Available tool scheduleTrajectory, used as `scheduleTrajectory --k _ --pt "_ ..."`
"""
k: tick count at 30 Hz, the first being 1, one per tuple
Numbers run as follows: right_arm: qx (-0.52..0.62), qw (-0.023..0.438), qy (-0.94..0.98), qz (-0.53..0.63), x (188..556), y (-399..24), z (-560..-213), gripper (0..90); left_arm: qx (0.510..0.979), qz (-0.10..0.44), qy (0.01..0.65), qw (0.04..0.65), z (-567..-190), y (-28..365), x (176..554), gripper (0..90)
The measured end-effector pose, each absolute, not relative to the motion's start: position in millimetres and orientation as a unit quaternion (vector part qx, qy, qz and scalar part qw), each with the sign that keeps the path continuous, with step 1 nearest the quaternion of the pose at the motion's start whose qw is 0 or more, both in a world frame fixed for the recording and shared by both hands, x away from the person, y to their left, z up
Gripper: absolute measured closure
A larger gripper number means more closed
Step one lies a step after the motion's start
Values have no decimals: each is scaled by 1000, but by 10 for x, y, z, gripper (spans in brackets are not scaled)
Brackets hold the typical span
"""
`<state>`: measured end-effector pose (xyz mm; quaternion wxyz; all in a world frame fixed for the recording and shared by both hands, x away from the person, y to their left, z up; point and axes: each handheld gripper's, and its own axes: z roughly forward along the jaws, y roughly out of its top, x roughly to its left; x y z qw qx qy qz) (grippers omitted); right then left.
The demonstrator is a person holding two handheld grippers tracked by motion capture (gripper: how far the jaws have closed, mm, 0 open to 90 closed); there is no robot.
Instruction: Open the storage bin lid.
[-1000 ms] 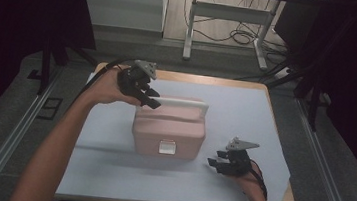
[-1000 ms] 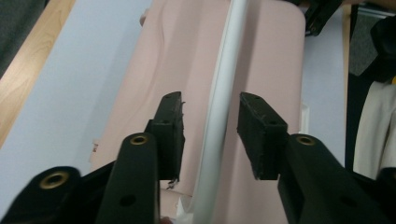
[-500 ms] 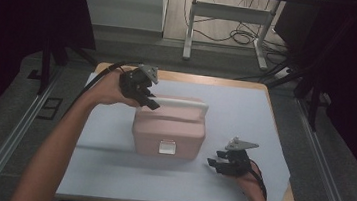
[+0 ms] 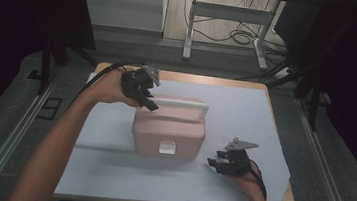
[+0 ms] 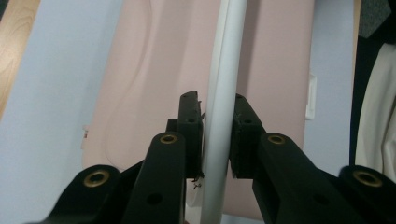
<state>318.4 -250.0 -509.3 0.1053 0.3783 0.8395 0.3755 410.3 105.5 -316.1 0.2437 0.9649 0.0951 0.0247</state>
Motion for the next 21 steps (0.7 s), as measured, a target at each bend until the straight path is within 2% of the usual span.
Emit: scheduleTrajectory --k 6,15,21 --pt "379 105 839 375 3183 -2496 -5096 472 968 23 86 233 -3140 1027 4116 793" --pt "377 105 839 378 3178 -2502 -5083 474 962 11 86 260 -3039 1096 4230 804" --pt "377 106 835 386 3165 -2504 -5040 513 960 6 82 267 -3022 1122 4271 805"
